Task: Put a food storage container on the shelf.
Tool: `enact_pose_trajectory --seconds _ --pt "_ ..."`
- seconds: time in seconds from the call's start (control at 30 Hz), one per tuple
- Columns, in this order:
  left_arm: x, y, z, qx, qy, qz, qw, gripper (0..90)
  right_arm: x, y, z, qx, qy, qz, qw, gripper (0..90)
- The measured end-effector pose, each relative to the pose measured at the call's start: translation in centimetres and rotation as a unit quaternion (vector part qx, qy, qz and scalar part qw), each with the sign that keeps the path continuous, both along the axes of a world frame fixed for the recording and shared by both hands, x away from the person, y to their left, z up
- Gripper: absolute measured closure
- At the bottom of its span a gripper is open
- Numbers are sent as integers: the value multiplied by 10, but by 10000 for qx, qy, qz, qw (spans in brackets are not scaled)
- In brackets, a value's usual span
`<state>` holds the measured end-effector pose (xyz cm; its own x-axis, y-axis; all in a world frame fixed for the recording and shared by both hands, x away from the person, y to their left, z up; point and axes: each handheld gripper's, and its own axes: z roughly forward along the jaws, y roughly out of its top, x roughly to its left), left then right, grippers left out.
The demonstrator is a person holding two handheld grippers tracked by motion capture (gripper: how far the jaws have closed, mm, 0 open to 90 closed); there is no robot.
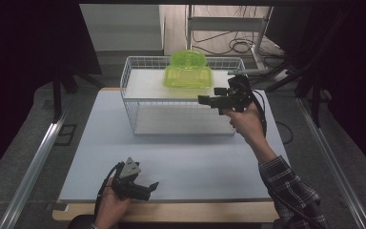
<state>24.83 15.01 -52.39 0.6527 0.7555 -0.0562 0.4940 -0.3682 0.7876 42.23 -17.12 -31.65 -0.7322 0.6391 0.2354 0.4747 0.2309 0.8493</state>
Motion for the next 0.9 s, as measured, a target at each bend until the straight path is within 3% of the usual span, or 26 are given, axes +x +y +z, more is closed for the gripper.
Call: enact_pose_trajectory --seconds 0.9 --pt "0 -1 0 14 -24 -55 10000 4 -17 -10 -34 -294 -97 133 9994 84"
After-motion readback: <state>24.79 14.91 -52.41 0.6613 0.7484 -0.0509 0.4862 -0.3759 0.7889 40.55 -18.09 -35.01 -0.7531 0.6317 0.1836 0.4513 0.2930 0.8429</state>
